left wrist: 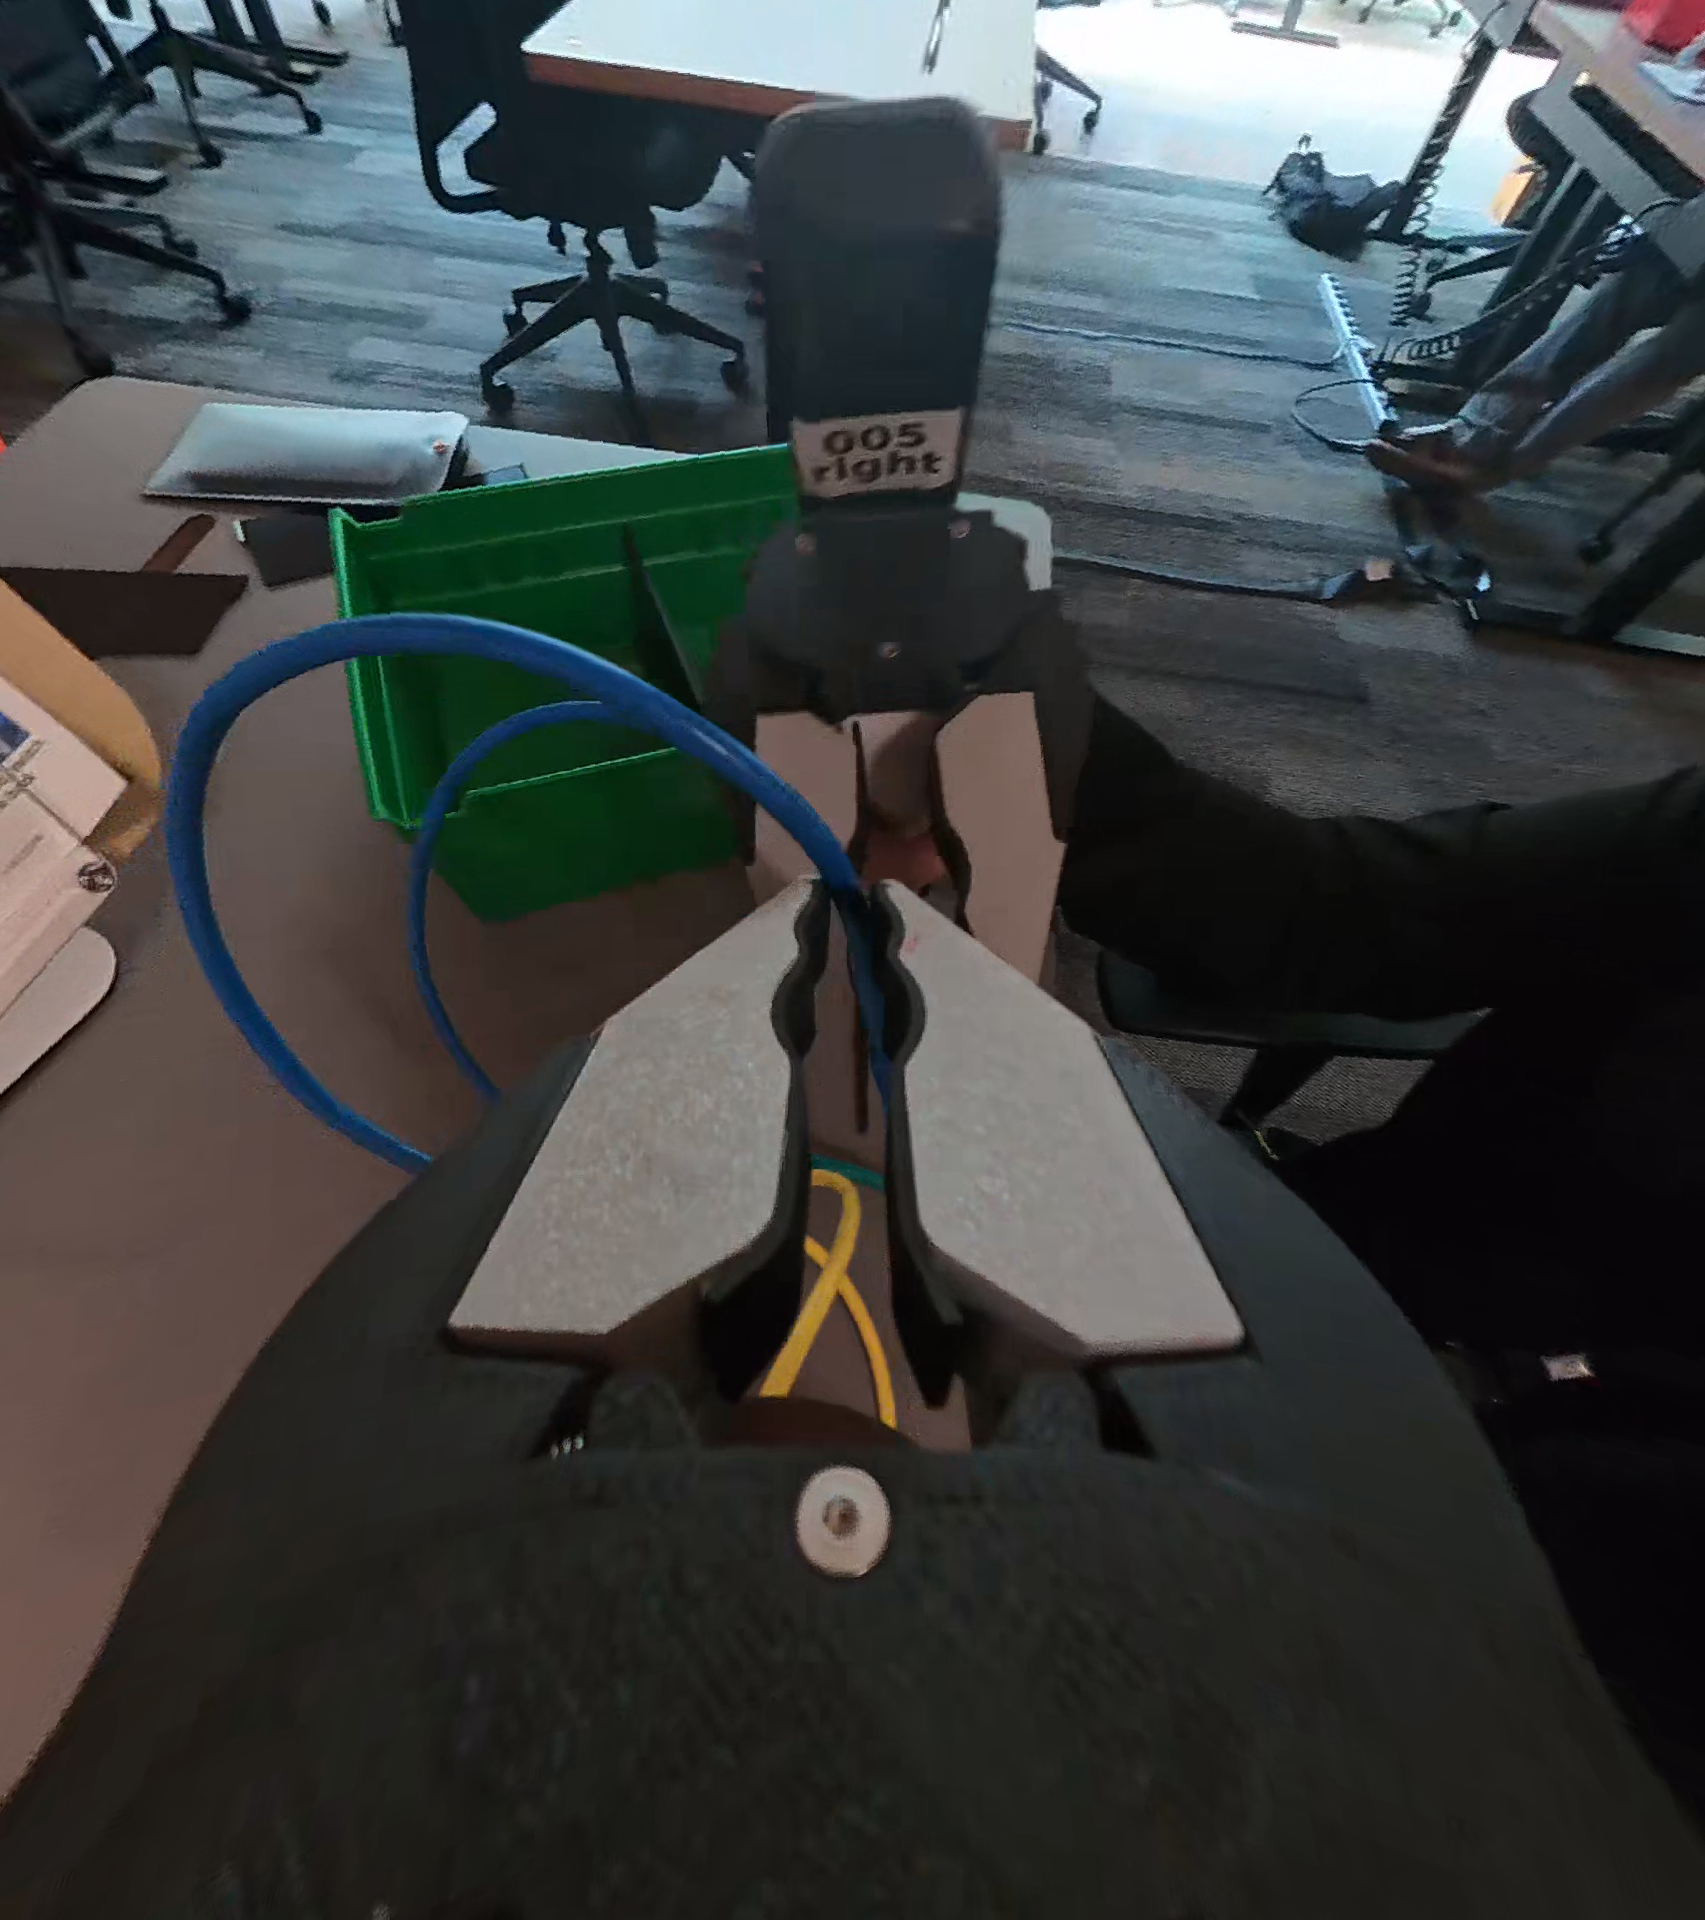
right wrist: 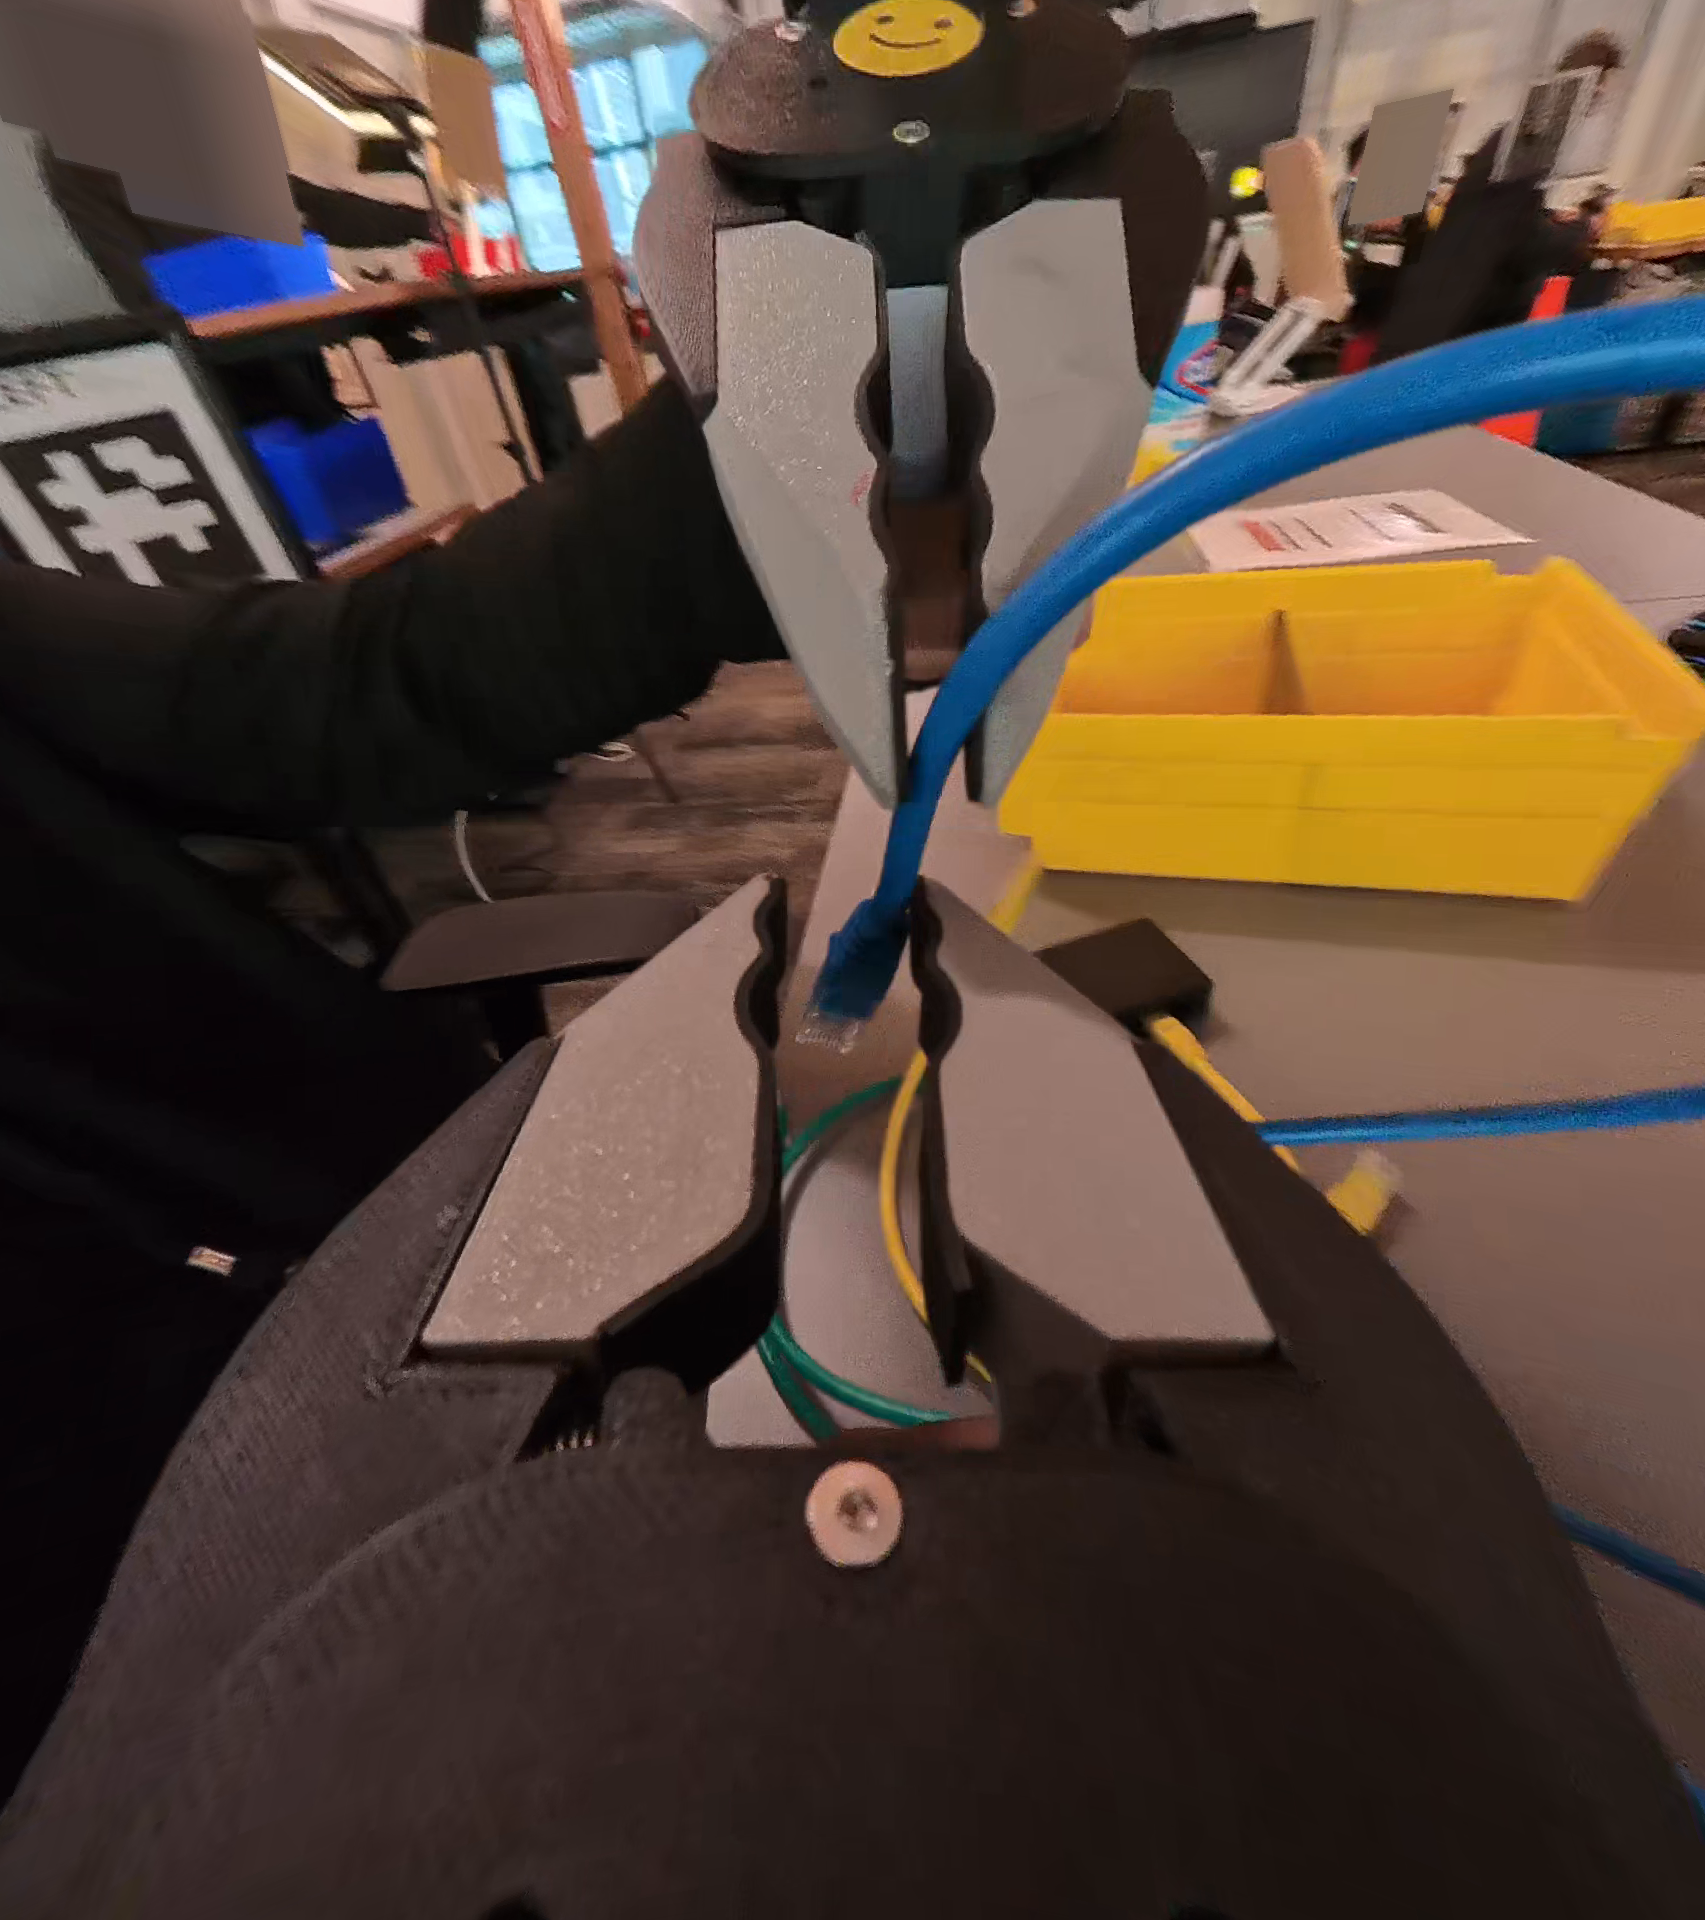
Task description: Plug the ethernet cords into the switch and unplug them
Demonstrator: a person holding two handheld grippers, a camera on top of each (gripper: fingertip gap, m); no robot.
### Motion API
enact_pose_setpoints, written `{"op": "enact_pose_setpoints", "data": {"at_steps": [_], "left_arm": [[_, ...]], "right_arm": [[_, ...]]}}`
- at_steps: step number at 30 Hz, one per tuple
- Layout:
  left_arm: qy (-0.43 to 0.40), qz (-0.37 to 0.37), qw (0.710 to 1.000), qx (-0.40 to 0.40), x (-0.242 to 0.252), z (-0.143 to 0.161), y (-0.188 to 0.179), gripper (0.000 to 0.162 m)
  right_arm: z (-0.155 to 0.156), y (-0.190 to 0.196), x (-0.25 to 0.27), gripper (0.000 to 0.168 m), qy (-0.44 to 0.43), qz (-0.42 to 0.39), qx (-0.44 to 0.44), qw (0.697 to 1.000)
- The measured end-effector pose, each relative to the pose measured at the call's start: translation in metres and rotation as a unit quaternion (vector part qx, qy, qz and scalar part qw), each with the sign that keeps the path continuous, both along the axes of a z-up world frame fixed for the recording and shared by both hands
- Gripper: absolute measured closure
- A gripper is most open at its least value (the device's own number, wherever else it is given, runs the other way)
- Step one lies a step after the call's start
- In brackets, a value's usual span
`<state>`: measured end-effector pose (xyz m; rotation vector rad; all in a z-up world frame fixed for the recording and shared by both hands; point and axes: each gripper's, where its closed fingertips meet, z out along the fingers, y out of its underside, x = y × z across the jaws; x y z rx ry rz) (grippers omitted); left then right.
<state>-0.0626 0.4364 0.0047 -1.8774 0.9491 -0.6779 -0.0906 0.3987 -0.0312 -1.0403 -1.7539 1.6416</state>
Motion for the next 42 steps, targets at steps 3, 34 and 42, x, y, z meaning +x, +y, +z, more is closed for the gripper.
{"op": "enact_pose_setpoints", "data": {"at_steps": [3,34,42], "left_arm": [[0.009,-0.014,1.000,0.008,0.002,-0.003,-0.005,0.156],[0.011,0.146,0.982,0.118,-0.011,-0.016,-0.008,0.150],[-0.292,0.004,0.952,-0.094,0.017,0.000,-0.035,0.148]], "right_arm": [[-0.001,-0.006,-0.006,0.160,0.000,0.019,-0.018,1.000],[0.049,0.020,0.000,0.162,0.105,-0.080,-0.051,0.990],[0.062,-0.004,0.021,0.168,0.166,-0.017,-0.018,0.986]]}}
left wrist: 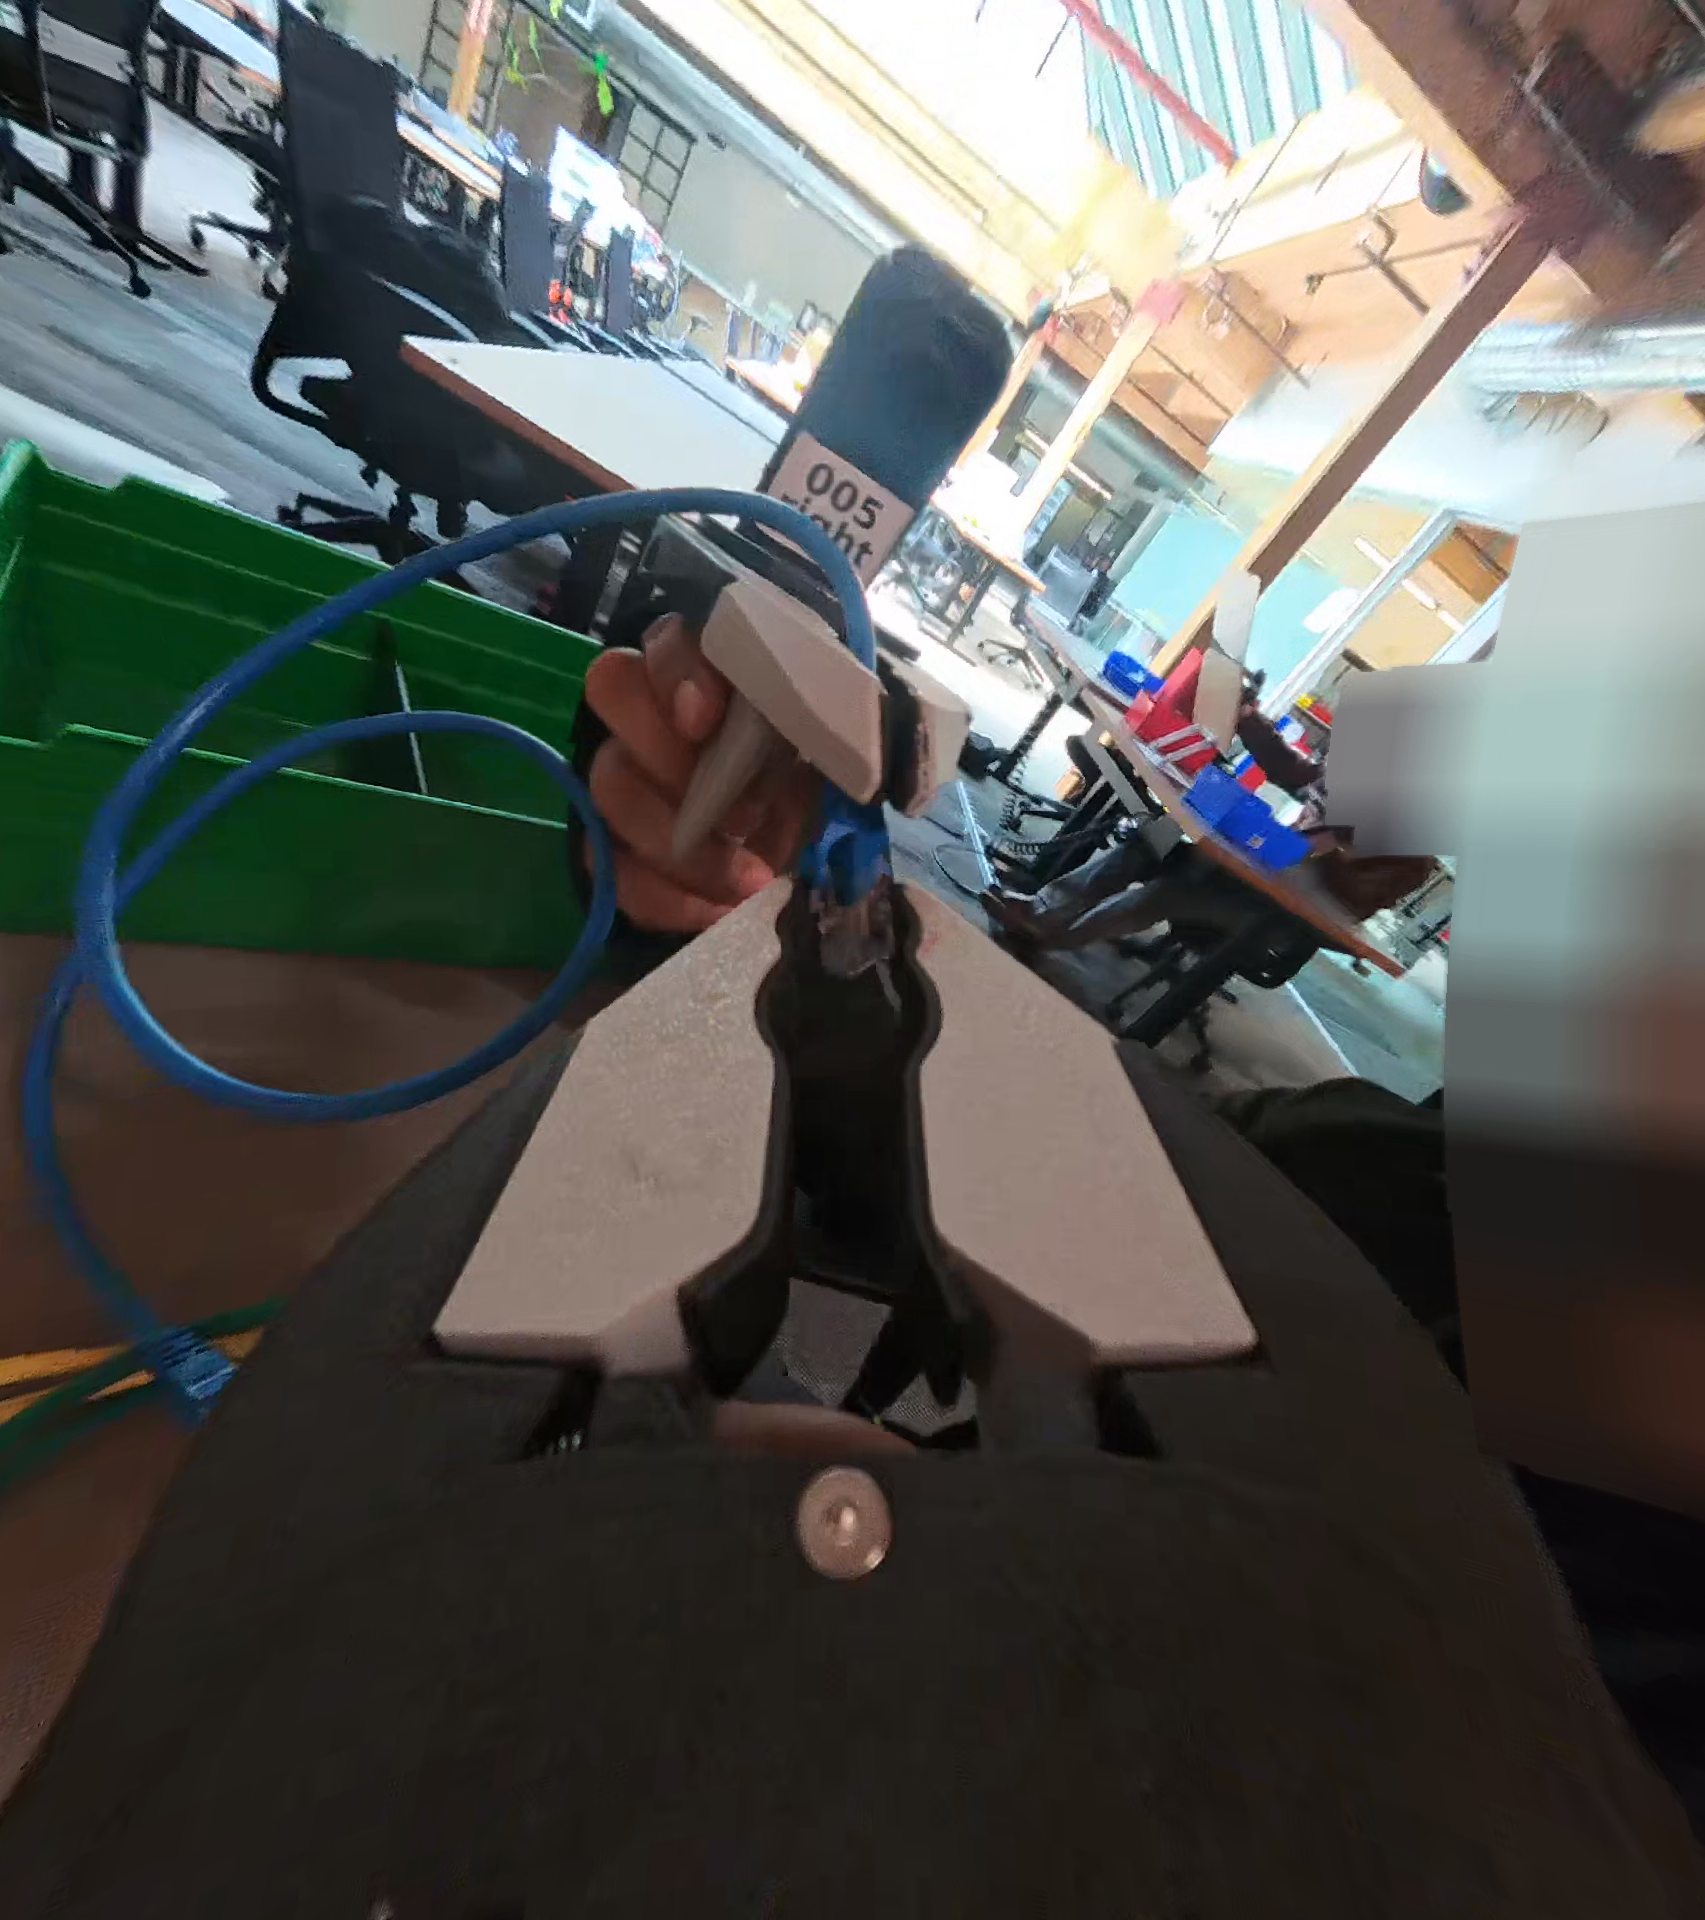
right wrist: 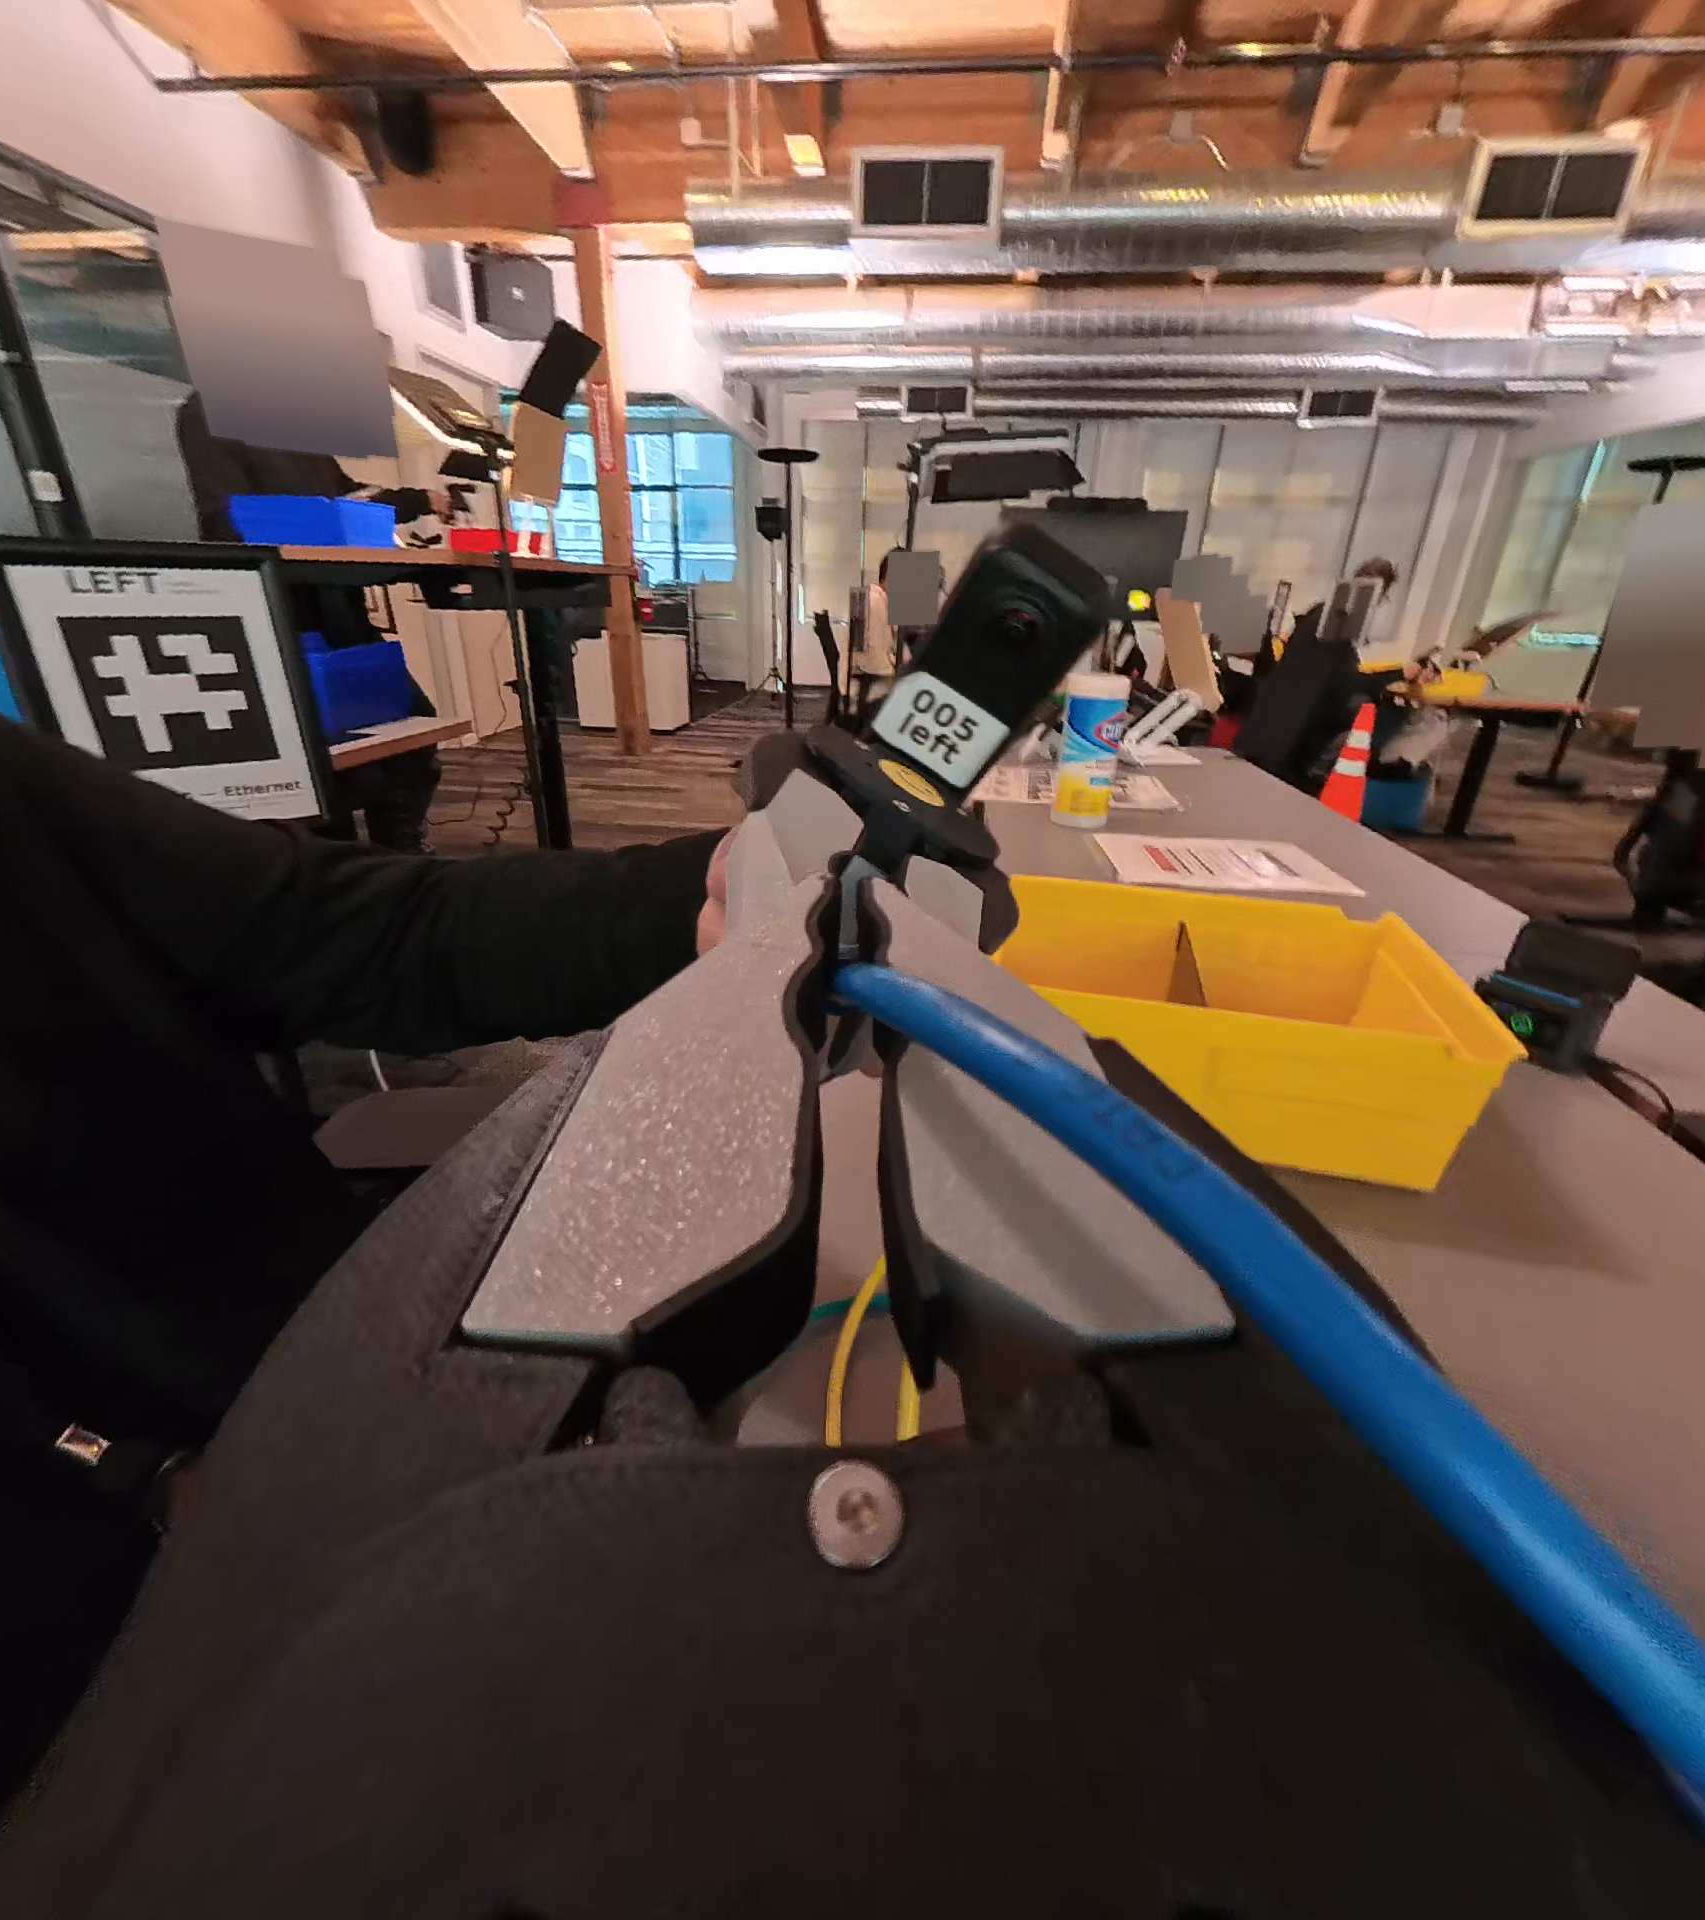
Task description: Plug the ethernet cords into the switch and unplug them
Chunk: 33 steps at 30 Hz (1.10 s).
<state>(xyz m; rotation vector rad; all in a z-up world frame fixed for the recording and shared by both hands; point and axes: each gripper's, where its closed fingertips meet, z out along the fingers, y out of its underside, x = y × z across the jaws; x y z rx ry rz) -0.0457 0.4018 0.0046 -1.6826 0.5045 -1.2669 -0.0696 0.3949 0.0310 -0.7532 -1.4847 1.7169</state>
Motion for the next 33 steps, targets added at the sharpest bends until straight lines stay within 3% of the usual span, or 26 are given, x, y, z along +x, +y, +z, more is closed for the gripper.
{"op": "enact_pose_setpoints", "data": {"at_steps": [4,6,7,9,12,13,15,17,19,23,25,33], "left_arm": [[0.118,0.108,0.984,0.084,-0.019,-0.009,0.019,0.147],[0.247,0.184,0.937,0.162,-0.033,-0.015,0.027,0.132],[0.317,0.229,0.897,0.208,-0.043,-0.014,0.032,0.126],[0.450,0.290,0.784,0.314,-0.054,-0.008,0.034,0.119],[0.600,0.325,0.566,0.463,-0.051,0.005,0.029,0.121],[0.631,0.321,0.506,0.493,-0.046,0.005,0.028,0.124],[0.668,0.303,0.429,0.527,-0.038,-0.003,0.029,0.129],[0.693,0.303,0.378,0.533,-0.040,-0.006,0.033,0.129],[0.693,0.310,0.351,0.548,-0.041,-0.001,0.034,0.131],[0.714,0.285,0.300,0.565,-0.042,-0.001,0.036,0.151],[0.723,0.281,0.272,0.570,-0.044,-0.002,0.039,0.151],[0.720,0.290,0.254,0.578,-0.045,-0.003,0.044,0.149]], "right_arm": [[-0.006,0.022,-0.016,0.168,-0.052,-0.053,-0.055,0.996],[-0.006,0.035,-0.020,0.168,-0.064,-0.071,-0.104,0.990],[-0.005,0.040,-0.021,0.168,-0.068,-0.075,-0.128,0.987],[-0.007,0.047,-0.024,0.168,-0.082,-0.074,-0.173,0.979],[-0.011,0.050,-0.028,0.168,-0.097,-0.060,-0.224,0.968],[-0.011,0.049,-0.030,0.168,-0.101,-0.051,-0.235,0.965],[-0.012,0.044,-0.031,0.168,-0.110,-0.031,-0.252,0.961],[-0.013,0.039,-0.031,0.168,-0.117,-0.014,-0.265,0.957],[-0.015,0.038,-0.033,0.168,-0.123,-0.013,-0.266,0.956],[-0.016,0.037,-0.035,0.168,-0.125,-0.004,-0.275,0.953],[-0.017,0.039,-0.035,0.168,-0.128,-0.003,-0.281,0.951],[-0.019,0.043,-0.034,0.168,-0.133,0.034,-0.325,0.936]]}}
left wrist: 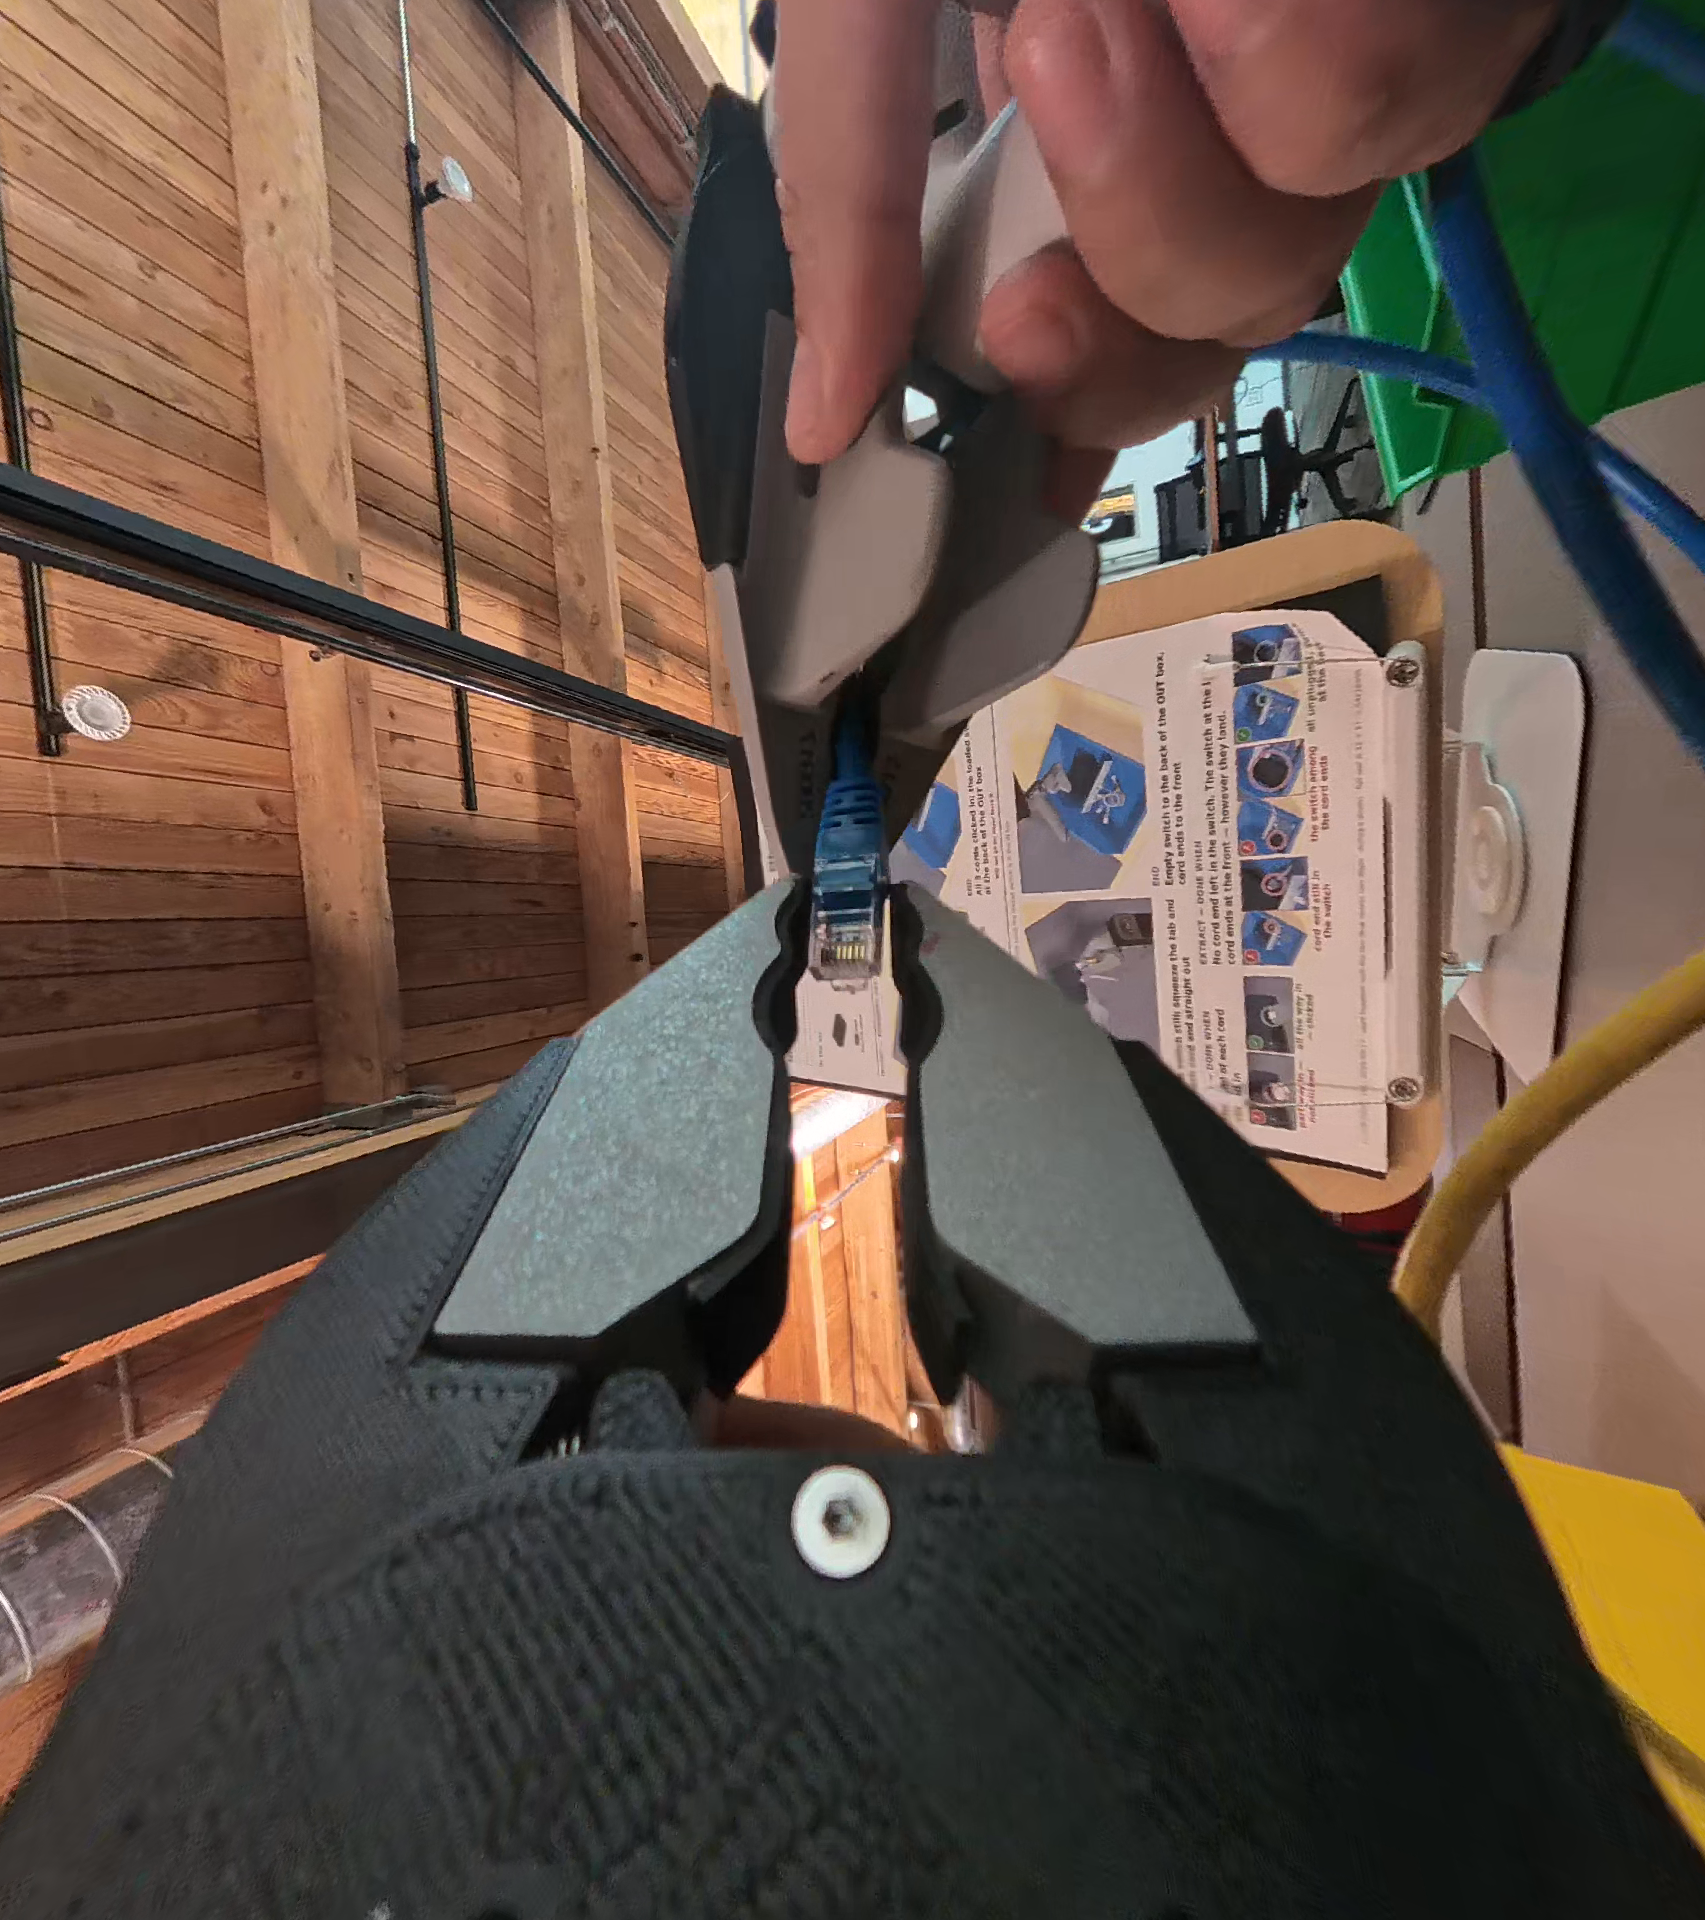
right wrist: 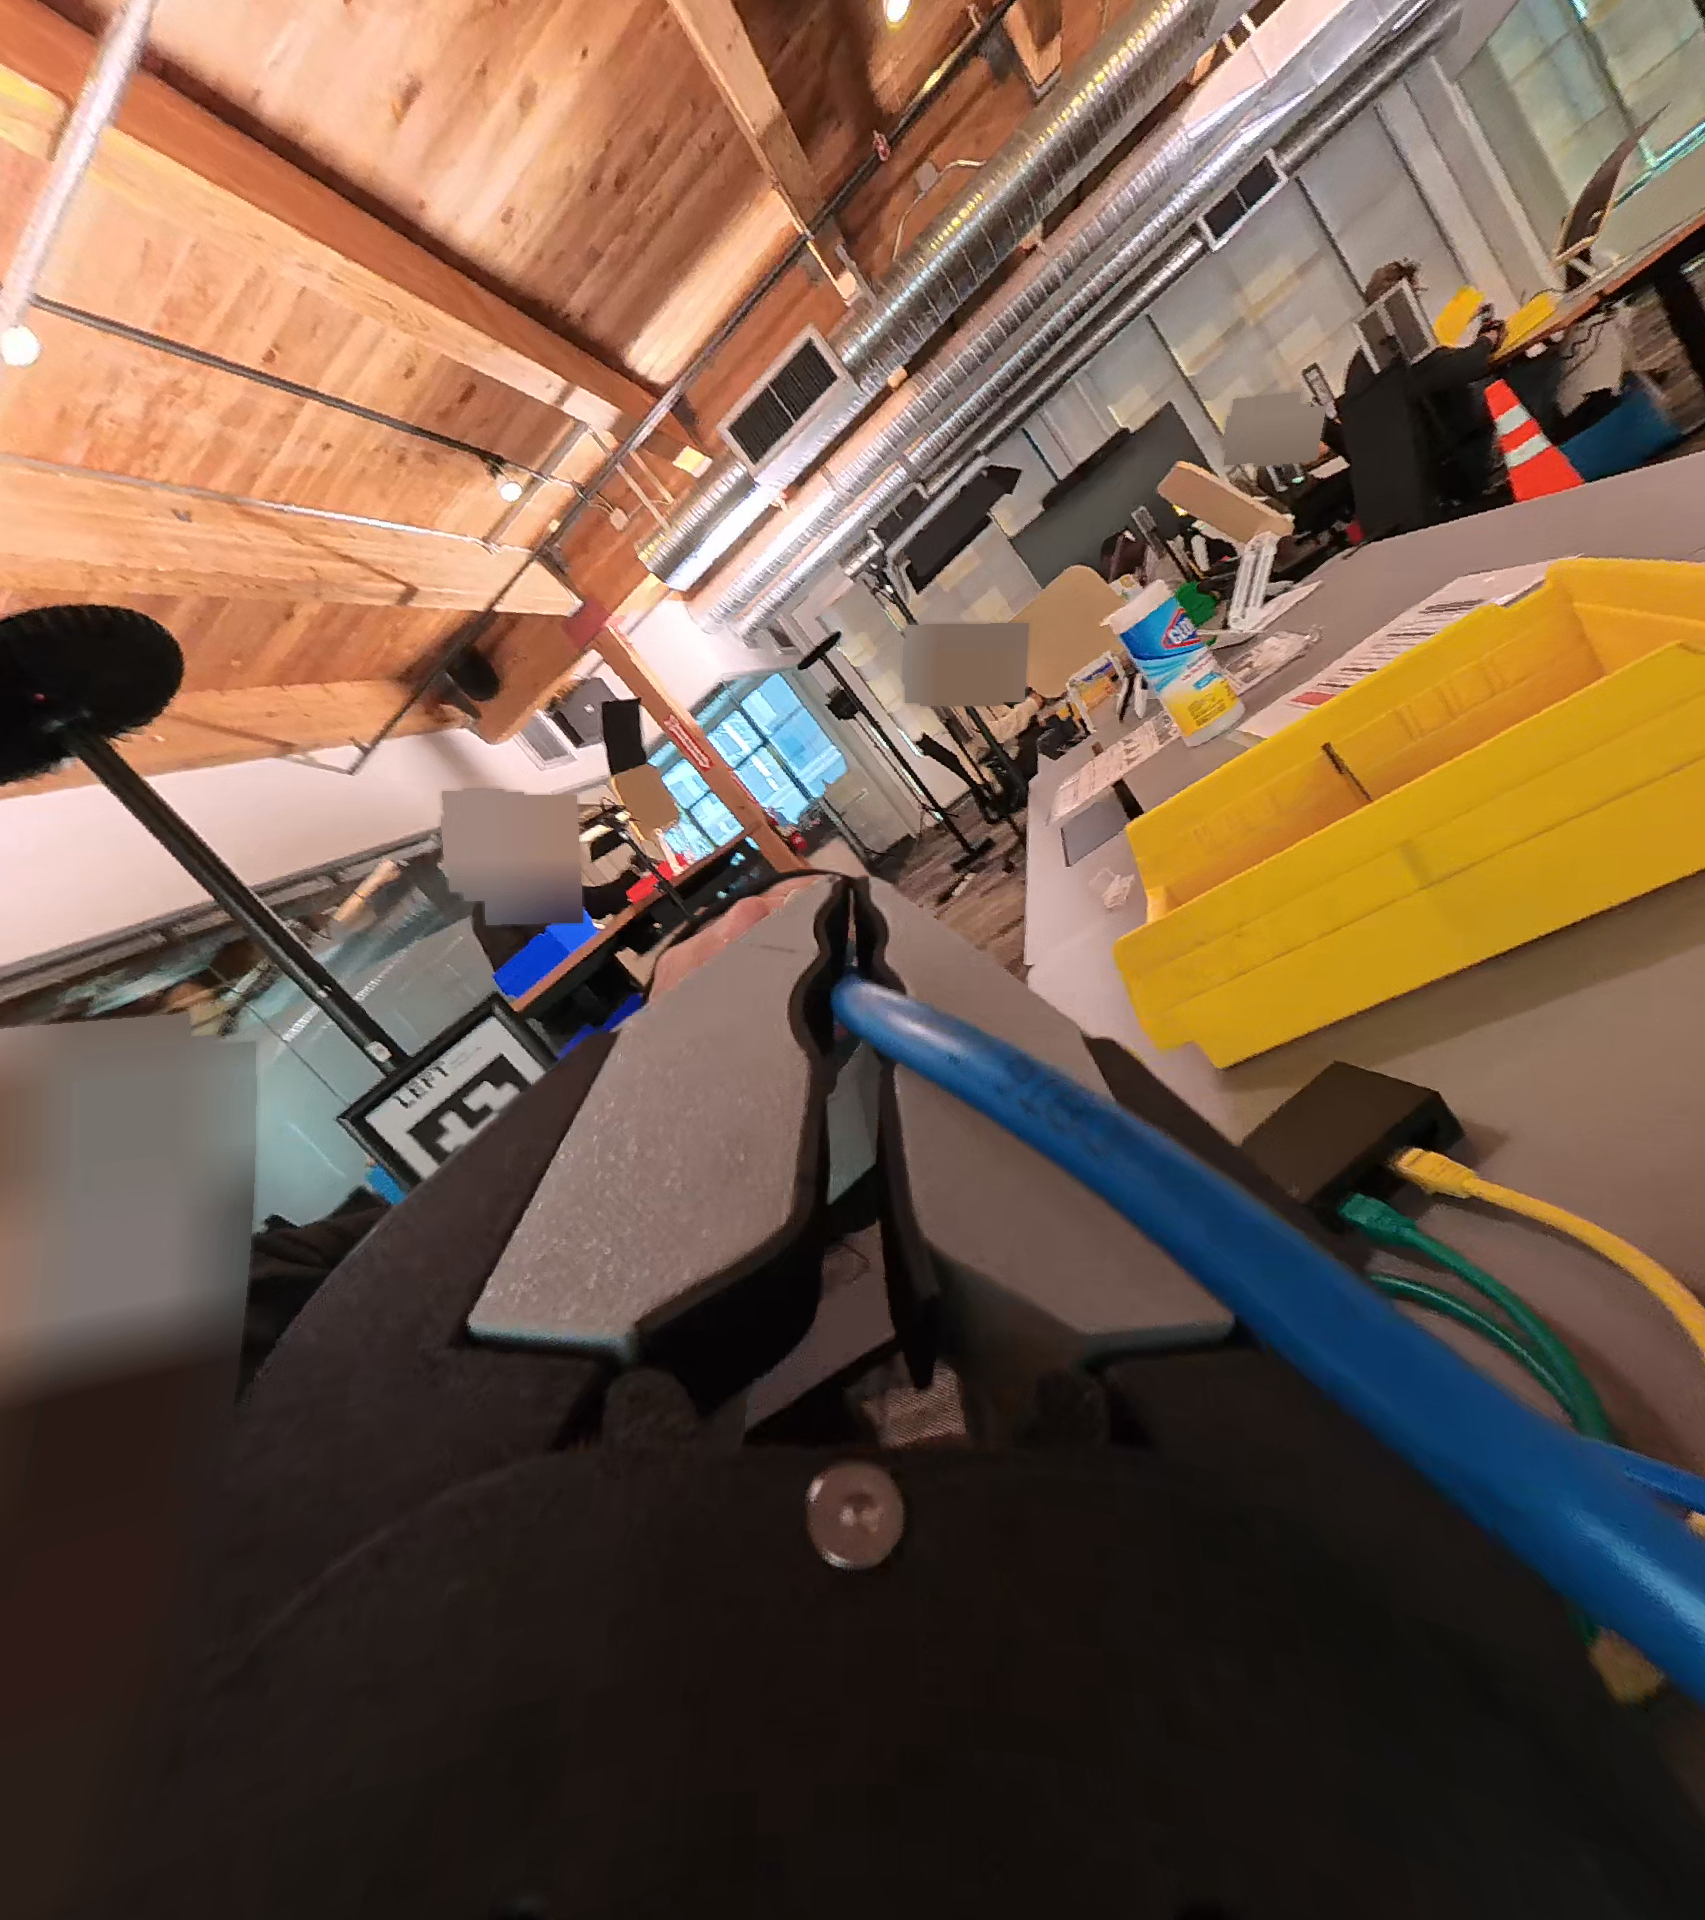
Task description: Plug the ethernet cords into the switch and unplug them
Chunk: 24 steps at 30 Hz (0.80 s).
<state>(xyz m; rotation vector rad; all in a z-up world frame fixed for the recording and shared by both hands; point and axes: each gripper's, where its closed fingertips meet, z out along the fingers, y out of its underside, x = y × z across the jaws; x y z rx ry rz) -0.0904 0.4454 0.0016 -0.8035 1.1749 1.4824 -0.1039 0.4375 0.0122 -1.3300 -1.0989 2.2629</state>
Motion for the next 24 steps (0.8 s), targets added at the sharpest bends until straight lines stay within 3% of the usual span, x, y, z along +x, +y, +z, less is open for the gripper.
{"op": "enact_pose_setpoints", "data": {"at_steps": [2,5,12,15,18,20,22,24], "left_arm": [[-0.013,0.008,1.000,-0.016,-0.004,-0.001,0.002,0.150],[-0.144,0.010,0.984,-0.100,-0.011,-0.006,0.005,0.151],[-0.419,-0.070,0.866,-0.265,-0.002,-0.005,-0.005,0.151],[-0.539,-0.122,0.761,-0.339,0.005,-0.001,-0.013,0.151],[-0.643,-0.189,0.605,-0.430,0.016,0.007,-0.026,0.151],[-0.684,-0.221,0.516,-0.466,0.018,0.013,-0.033,0.152],[-0.701,-0.244,0.447,-0.499,0.022,0.015,-0.041,0.152],[-0.711,-0.260,0.402,-0.515,0.023,0.015,-0.046,0.151]], "right_arm": [[0.000,0.001,-0.001,0.168,0.004,0.008,-0.014,1.000],[-0.003,0.003,-0.006,0.168,0.000,-0.007,0.001,1.000],[0.010,-0.009,0.001,0.168,0.050,0.010,0.043,0.998],[0.019,-0.017,0.006,0.164,0.089,0.012,0.075,0.993],[0.027,-0.029,0.014,0.159,0.131,0.019,0.117,0.984],[0.026,-0.036,0.017,0.162,0.143,0.020,0.152,0.978],[0.024,-0.044,0.020,0.160,0.154,0.025,0.185,0.970],[0.022,-0.049,0.021,0.158,0.163,0.022,0.215,0.963]]}}
